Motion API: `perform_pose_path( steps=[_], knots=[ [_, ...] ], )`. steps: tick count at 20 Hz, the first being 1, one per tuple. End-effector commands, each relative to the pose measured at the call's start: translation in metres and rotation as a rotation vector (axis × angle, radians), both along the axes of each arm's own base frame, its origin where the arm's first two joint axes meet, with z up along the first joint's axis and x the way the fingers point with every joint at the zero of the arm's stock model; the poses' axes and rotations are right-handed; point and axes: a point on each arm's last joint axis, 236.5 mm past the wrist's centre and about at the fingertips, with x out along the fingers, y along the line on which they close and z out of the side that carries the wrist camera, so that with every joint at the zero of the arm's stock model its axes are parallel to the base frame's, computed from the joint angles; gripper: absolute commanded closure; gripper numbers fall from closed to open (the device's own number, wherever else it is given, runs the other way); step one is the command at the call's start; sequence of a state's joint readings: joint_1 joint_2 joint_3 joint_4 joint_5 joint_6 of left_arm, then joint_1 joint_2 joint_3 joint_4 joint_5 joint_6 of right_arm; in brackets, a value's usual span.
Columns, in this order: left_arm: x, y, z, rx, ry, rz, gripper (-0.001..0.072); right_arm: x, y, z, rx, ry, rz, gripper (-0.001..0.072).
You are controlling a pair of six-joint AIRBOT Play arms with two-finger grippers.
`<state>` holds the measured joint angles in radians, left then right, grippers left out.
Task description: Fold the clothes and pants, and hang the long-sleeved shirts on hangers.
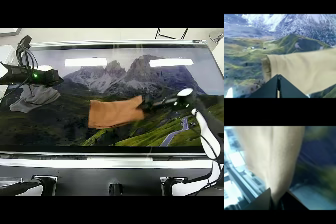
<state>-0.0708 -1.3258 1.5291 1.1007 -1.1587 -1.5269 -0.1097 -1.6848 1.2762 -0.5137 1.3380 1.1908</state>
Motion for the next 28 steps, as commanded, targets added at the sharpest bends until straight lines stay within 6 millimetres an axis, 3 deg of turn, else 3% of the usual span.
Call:
perform_pose_path(
  steps=[1, 3, 4, 7, 9, 11, 13, 14, 16, 21, 24, 28],
  knots=[
    [0.004, 0.0, 0.003, -0.004, -0.017, 0.008, 0.0689, 0.048, -0.038, 0.105, 0.024, -0.159, -0.081, 0.0668],
    [0.005, 0.0, 0.003, -0.005, -0.022, 0.01, 0.069, 0.073, -0.089, 0.145, -0.056, -0.236, -0.202, 0.067],
    [0.005, 0.0, 0.003, -0.005, -0.022, 0.01, 0.0689, 0.081, -0.125, 0.156, -0.119, -0.26, -0.273, 0.067],
    [0.005, 0.0, 0.003, -0.005, -0.021, 0.011, 0.0689, 0.079, -0.24, 0.164, -0.249, -0.255, -0.502, 0.067],
    [0.005, 0.0, 0.003, -0.006, -0.02, 0.011, 0.069, 0.058, -0.315, 0.156, -0.294, -0.204, -0.654, 0.067],
    [0.004, 0.0, 0.003, -0.006, -0.02, 0.011, 0.0689, 0.022, -0.391, 0.141, -0.381, -0.128, -0.806, 0.067],
    [0.004, 0.0, 0.003, -0.011, -0.013, 0.017, 0.0689, -0.02, -0.455, 0.131, -0.441, -0.051, -0.956, 0.0671],
    [0.004, 0.0, 0.003, -0.017, -0.008, 0.025, 0.0689, -0.041, -0.477, 0.126, -0.454, -0.014, -1.011, 0.0671],
    [0.004, 0.0, 0.003, -0.02, -0.006, 0.029, 0.0689, -0.085, -0.497, 0.102, -0.457, 0.115, -1.056, 0.0671],
    [0.004, 0.0, 0.003, -0.03, 0.003, 0.042, 0.0689, -0.191, -0.488, 0.014, -0.537, 0.563, -1.026, 0.0671],
    [0.004, 0.0, 0.003, -0.03, 0.003, 0.043, 0.0689, -0.218, -0.478, -0.015, -0.574, 0.674, -0.996, 0.0671],
    [0.004, 0.0, 0.003, -0.03, 0.003, 0.043, 0.0689, -0.246, -0.482, -0.043, -0.662, 0.756, -0.976, 0.0671]
  ],
)
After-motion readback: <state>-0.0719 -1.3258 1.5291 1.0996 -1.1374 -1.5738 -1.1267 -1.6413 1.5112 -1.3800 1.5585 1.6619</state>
